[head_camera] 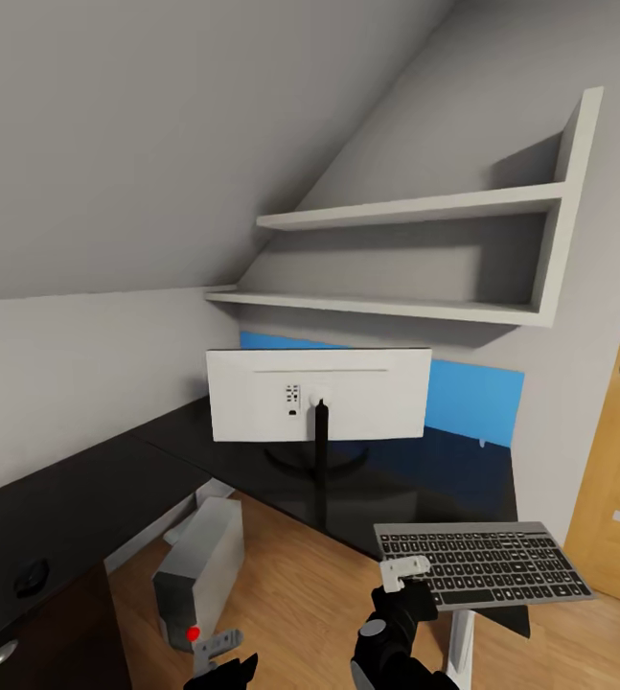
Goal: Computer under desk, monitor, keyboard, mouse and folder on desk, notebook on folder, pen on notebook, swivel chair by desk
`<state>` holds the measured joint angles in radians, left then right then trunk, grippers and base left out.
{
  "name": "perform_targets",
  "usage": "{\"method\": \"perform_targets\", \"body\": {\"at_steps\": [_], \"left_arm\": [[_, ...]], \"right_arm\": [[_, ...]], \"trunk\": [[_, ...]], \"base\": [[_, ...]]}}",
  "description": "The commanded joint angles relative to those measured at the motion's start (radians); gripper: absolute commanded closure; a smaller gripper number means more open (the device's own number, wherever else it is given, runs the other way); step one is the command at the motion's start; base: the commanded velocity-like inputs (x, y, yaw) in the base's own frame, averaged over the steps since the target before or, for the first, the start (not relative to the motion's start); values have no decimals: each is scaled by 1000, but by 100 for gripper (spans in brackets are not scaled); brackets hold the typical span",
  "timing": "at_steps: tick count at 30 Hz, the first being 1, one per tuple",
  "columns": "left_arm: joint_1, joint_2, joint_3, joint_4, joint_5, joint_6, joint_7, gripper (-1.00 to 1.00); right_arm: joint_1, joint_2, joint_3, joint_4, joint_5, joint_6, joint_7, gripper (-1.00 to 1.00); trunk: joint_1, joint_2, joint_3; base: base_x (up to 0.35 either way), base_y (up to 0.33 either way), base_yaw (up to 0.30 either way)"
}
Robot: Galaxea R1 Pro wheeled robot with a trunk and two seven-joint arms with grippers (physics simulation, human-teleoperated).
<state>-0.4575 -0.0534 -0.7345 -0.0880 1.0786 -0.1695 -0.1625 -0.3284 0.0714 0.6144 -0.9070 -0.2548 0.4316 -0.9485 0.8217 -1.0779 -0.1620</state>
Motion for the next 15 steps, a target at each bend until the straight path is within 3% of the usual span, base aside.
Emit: {"method": "perform_targets", "body": {"at_steps": [1,15], "left_arm": [[-1,0,-8,2,11,-4,-5,-100],[-1,0,-8,2,11,-4,-5,-100]], "right_arm": [[-1,0,4,-1,-5,9,-8,100],[-1,1,2,-1,-5,9,-7,100]], "trunk": [[4,-8,-5],[54,-99,-64]], "base": [[0,0,0],[0,0,0]]}}
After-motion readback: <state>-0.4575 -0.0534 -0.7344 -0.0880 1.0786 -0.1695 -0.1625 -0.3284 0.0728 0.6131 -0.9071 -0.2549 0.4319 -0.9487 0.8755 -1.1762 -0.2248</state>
